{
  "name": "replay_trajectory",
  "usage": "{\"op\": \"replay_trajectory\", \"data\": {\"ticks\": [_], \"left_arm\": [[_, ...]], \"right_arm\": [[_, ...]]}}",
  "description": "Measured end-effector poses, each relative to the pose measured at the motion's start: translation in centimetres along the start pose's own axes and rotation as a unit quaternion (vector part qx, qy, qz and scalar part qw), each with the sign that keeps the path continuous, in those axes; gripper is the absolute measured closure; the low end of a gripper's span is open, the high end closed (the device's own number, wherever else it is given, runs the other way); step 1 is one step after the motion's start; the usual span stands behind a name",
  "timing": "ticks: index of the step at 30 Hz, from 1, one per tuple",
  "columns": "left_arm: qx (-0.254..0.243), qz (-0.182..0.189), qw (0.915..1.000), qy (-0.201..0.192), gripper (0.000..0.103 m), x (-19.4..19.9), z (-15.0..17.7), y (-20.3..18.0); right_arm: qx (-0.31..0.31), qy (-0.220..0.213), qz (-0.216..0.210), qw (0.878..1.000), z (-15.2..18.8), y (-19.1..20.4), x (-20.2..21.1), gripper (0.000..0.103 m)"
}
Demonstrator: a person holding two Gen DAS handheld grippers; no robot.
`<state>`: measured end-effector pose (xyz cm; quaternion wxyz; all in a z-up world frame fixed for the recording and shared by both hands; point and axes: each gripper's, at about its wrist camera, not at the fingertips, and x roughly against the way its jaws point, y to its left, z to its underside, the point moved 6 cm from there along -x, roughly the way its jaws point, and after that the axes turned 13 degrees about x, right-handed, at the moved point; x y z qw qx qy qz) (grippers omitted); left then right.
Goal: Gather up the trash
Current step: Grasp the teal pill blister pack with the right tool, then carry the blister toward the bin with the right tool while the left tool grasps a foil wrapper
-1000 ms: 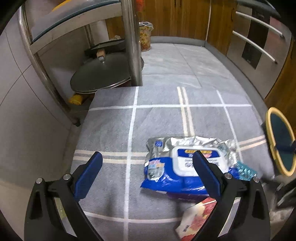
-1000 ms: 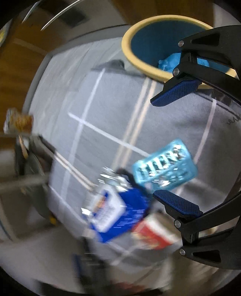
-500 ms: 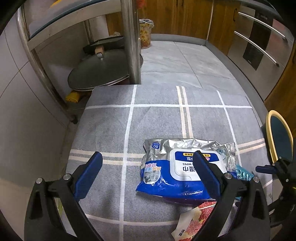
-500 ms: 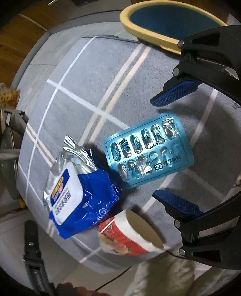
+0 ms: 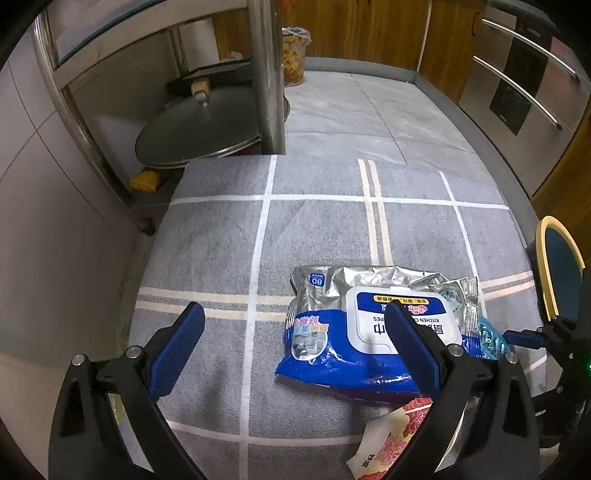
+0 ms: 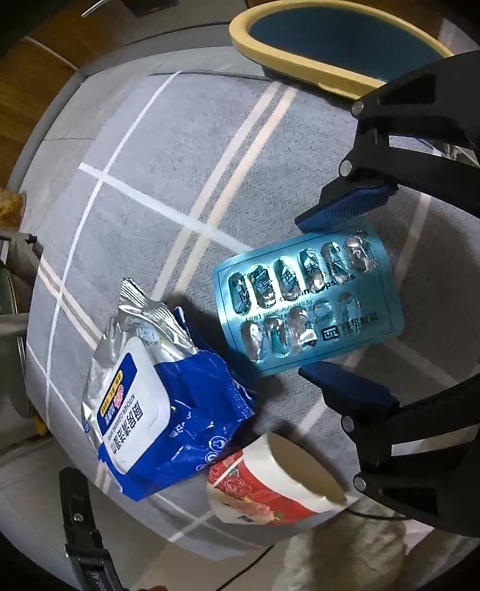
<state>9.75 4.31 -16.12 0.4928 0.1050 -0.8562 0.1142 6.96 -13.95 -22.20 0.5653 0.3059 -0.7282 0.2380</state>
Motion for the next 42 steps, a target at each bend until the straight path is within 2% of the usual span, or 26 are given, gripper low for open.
{"op": "replay_trajectory", "data": {"ticks": [8, 11, 17, 19, 21, 25, 26, 27, 28, 30, 33, 42], "left_arm": [[0.011, 0.011, 0.9994, 0.032, 0.007, -1.4, 0.8, -0.2], [0.031, 0.023, 0.9985, 0.040, 0.014, -2.0, 0.4, 0.2], [0.054, 0.033, 0.9969, 0.047, 0.022, -3.6, -0.7, 0.8], [0.066, 0.043, 0.9949, 0.064, 0.030, -4.6, -0.6, 0.9], [0.065, 0.046, 0.9934, 0.082, 0.048, -5.4, -0.3, 0.7], [0.060, 0.051, 0.9922, 0.097, 0.058, -6.4, 0.0, 0.3], [0.059, 0.056, 0.9916, 0.100, 0.065, -6.6, 0.0, 0.1], [0.056, 0.056, 0.9917, 0.101, 0.066, -6.6, 0.0, -0.1], [0.049, 0.052, 0.9927, 0.097, 0.066, -6.5, 0.0, -0.3], [0.035, 0.047, 0.9946, 0.086, 0.080, -6.2, -0.2, -0.5], [0.027, 0.058, 0.9960, 0.063, 0.088, -5.2, -0.9, -1.0], [-0.003, 0.094, 0.9955, -0.004, 0.090, -0.5, -2.2, -3.5]], "right_arm": [[-0.078, 0.013, 0.007, 0.997, 0.8, -3.8, 0.2, 0.030], [-0.087, 0.007, 0.012, 0.996, 0.8, -4.5, 0.6, 0.030], [-0.105, -0.006, 0.014, 0.994, 0.8, -5.5, 1.4, 0.030], [-0.107, -0.008, 0.012, 0.994, 1.0, -5.8, 1.5, 0.030], [-0.111, -0.010, 0.011, 0.994, 1.1, -6.0, 1.5, 0.030], [-0.118, -0.015, 0.008, 0.993, 1.2, -6.1, 2.0, 0.030], [-0.119, -0.016, 0.008, 0.993, 1.1, -6.1, 2.0, 0.030], [-0.121, -0.017, 0.008, 0.993, 1.2, -6.1, 2.1, 0.030], [-0.125, -0.020, 0.008, 0.992, 1.2, -6.3, 2.2, 0.030], [-0.132, -0.023, 0.007, 0.991, 1.1, -6.7, 2.3, 0.030], [-0.144, -0.032, 0.009, 0.989, 1.2, -7.5, 2.9, 0.030], [-0.181, -0.051, 0.031, 0.982, 1.4, -9.2, 5.0, 0.030]]}}
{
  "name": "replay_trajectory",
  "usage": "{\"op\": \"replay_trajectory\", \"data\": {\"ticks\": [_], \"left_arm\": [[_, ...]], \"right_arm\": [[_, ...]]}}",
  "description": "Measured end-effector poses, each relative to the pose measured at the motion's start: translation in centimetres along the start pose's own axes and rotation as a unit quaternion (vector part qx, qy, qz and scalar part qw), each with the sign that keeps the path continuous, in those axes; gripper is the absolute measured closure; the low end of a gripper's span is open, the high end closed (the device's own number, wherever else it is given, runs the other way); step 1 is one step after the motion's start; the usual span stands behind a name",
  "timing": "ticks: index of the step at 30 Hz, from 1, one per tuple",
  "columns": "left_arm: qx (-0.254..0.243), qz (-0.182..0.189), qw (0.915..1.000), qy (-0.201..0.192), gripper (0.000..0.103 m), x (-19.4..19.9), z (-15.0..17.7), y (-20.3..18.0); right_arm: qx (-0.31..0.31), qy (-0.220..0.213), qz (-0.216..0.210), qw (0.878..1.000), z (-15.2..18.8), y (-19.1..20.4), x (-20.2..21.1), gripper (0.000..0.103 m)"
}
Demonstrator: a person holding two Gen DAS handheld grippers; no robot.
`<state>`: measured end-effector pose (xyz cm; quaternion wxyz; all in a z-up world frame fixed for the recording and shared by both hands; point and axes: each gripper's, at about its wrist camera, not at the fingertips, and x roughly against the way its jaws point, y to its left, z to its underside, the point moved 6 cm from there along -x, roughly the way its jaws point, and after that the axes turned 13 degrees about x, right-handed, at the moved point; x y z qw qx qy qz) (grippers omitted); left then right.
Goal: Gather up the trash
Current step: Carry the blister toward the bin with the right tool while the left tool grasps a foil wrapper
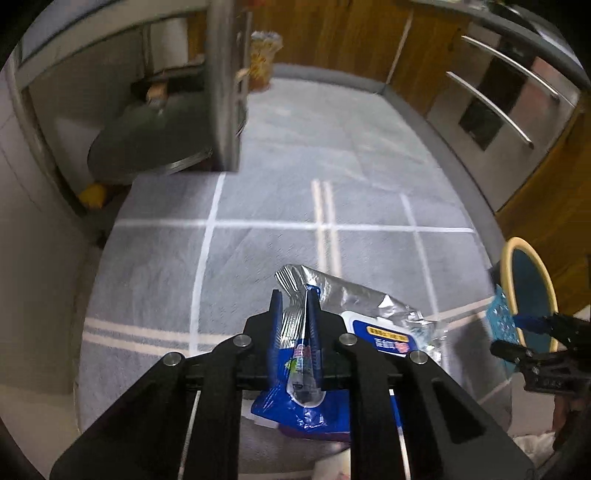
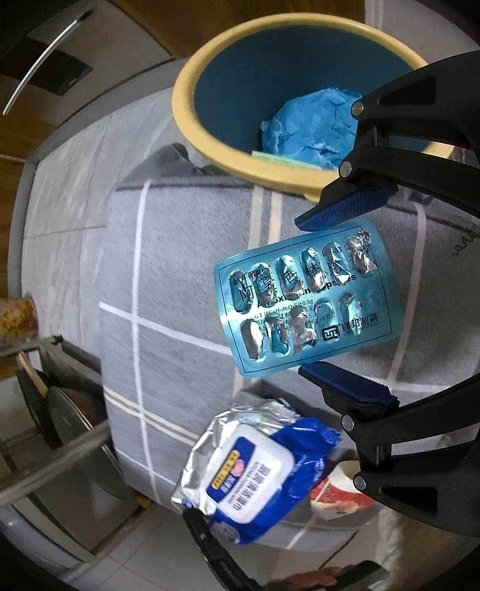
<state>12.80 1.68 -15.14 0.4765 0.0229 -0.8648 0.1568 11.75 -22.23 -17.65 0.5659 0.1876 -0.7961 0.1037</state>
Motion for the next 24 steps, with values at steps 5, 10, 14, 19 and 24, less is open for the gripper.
{"op": "replay_trajectory", "data": {"ticks": [5, 10, 14, 19, 24], "left_arm": [[-0.039, 0.028, 0.9985, -0.027, 0.091, 2.6, -0.1, -3.5], [-0.098, 0.043, 0.9925, -0.059, 0.091, 5.1, 0.4, -7.3], [-0.121, 0.047, 0.9888, -0.074, 0.092, 6.3, 0.6, -8.7], [-0.135, 0.054, 0.9849, -0.093, 0.092, 7.7, 0.7, -10.2], [-0.144, 0.066, 0.9809, -0.113, 0.092, 8.8, 0.3, -11.6]], "right_arm": [[-0.020, -0.015, 0.010, 1.000, 0.3, -1.3, 1.5, 0.030], [-0.032, -0.028, 0.023, 0.999, 0.6, -2.5, 2.7, 0.030], [-0.042, -0.036, 0.029, 0.998, 1.0, -3.4, 3.5, 0.030], [-0.055, -0.044, 0.034, 0.997, 1.5, -4.8, 4.4, 0.030], [-0.069, -0.052, 0.042, 0.995, 2.0, -6.3, 5.0, 0.030]]}}
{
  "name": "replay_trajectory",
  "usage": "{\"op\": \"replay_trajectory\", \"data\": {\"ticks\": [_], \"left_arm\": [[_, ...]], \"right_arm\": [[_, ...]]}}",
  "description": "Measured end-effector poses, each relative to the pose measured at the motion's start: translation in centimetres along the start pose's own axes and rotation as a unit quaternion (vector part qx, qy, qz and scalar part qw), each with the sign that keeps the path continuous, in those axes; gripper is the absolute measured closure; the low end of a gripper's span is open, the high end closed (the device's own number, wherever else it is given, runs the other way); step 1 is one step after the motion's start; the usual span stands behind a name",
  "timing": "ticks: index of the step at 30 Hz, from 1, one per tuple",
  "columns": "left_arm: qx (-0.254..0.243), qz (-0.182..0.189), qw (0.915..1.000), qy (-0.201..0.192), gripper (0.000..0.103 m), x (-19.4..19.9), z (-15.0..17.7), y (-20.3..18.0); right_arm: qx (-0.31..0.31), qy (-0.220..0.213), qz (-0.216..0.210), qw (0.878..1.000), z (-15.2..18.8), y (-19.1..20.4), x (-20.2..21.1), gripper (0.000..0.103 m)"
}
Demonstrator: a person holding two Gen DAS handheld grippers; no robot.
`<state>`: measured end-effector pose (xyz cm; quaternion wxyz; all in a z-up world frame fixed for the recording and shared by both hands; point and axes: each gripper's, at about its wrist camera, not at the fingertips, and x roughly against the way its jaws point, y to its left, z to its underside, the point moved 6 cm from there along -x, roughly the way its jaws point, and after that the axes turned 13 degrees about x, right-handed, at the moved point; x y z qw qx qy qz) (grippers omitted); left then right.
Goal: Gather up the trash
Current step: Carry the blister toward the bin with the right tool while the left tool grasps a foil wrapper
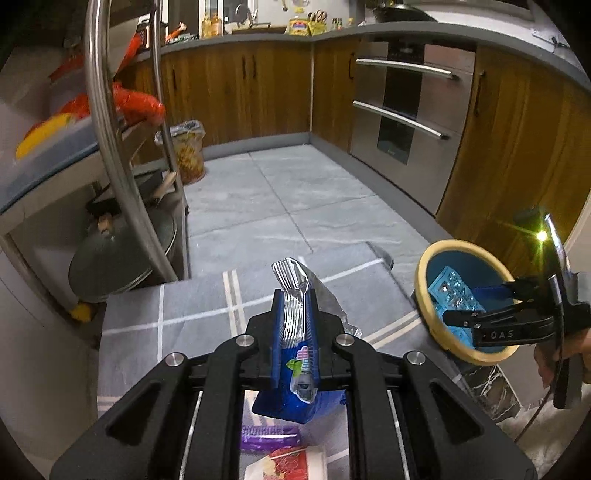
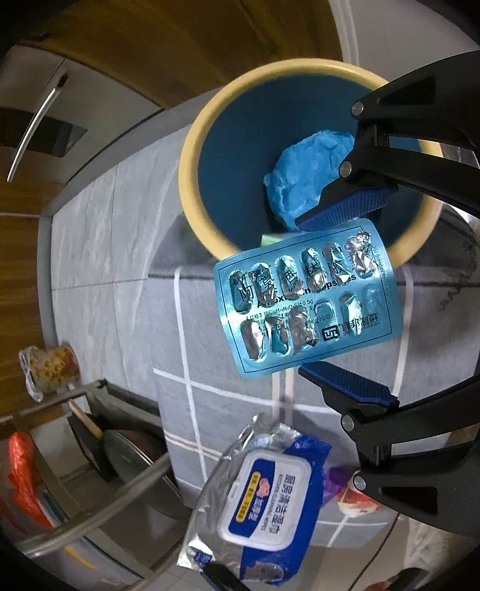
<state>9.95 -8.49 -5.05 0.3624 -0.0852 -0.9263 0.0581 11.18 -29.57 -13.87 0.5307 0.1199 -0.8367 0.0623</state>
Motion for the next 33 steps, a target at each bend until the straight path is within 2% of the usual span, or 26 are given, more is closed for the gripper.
{"op": "replay_trajectory", "data": {"ticks": [9, 18, 27, 33], "left_arm": [[-0.020, 0.022, 0.9989, -0.036, 0.092, 1.7, -2.0, -3.5], [-0.034, 0.077, 0.9950, -0.054, 0.092, 2.3, -3.6, -9.1], [-0.045, 0.131, 0.9898, -0.031, 0.092, 0.0, -3.0, -15.7], [-0.064, 0.138, 0.9883, 0.007, 0.092, -3.0, -0.6, -18.8]], "right_arm": [[-0.044, -0.010, 0.015, 0.999, 0.7, -4.1, 0.9, 0.030], [-0.091, -0.008, 0.040, 0.995, 2.6, -9.3, 1.3, 0.030], [-0.132, 0.013, 0.061, 0.989, 5.7, -14.5, 0.9, 0.030], [-0.136, 0.035, 0.060, 0.988, 7.1, -15.8, 0.1, 0.030]]}}
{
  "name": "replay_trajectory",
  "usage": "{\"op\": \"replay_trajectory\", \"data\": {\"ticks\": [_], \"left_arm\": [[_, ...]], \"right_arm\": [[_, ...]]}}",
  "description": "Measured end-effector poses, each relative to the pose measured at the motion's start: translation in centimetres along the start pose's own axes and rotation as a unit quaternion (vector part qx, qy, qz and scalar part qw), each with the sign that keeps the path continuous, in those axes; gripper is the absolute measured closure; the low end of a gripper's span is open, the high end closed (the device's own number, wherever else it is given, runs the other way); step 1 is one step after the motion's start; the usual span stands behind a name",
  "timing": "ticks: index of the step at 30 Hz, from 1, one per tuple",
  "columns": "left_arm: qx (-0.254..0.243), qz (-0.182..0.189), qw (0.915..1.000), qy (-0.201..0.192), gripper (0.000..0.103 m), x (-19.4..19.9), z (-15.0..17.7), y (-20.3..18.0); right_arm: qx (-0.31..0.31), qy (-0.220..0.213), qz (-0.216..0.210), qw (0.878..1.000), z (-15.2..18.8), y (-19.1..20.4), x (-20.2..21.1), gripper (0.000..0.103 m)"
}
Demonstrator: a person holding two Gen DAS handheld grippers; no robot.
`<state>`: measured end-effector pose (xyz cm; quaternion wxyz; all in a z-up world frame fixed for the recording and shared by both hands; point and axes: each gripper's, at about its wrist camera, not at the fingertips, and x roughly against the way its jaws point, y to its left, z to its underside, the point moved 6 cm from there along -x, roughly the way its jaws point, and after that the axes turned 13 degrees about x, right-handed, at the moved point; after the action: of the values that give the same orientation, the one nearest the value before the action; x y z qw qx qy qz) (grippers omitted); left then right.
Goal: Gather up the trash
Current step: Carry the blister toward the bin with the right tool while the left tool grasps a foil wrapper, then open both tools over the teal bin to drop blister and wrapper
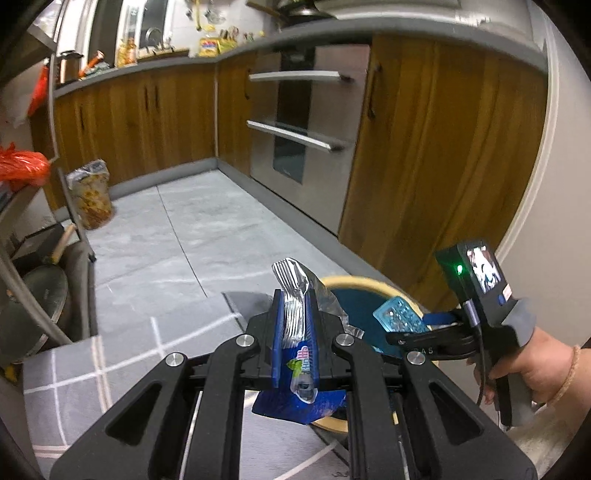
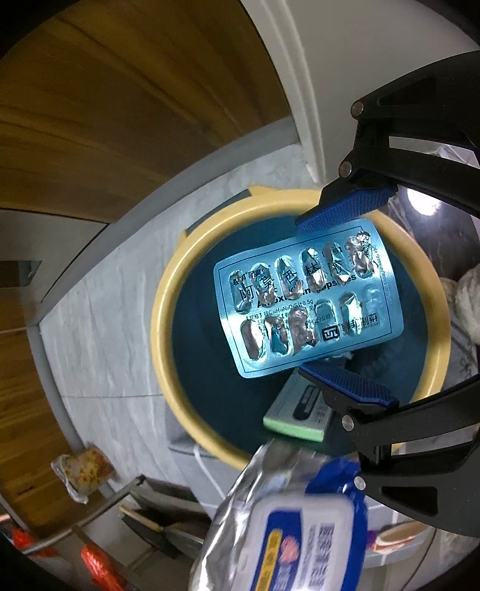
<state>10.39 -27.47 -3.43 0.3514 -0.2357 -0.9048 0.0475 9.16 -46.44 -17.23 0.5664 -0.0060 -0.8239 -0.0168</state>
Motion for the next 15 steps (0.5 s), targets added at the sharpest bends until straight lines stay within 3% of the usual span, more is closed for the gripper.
{"op": "replay_trajectory", "data": {"ticks": [15], "left_arm": [[-0.022, -0.019, 0.9971, 0.071, 0.092, -7.3, 4.0, -1.8]], "right_arm": [[0.057, 0.042, 0.005, 0.997, 0.8, 0.7, -2.1, 0.030]]}}
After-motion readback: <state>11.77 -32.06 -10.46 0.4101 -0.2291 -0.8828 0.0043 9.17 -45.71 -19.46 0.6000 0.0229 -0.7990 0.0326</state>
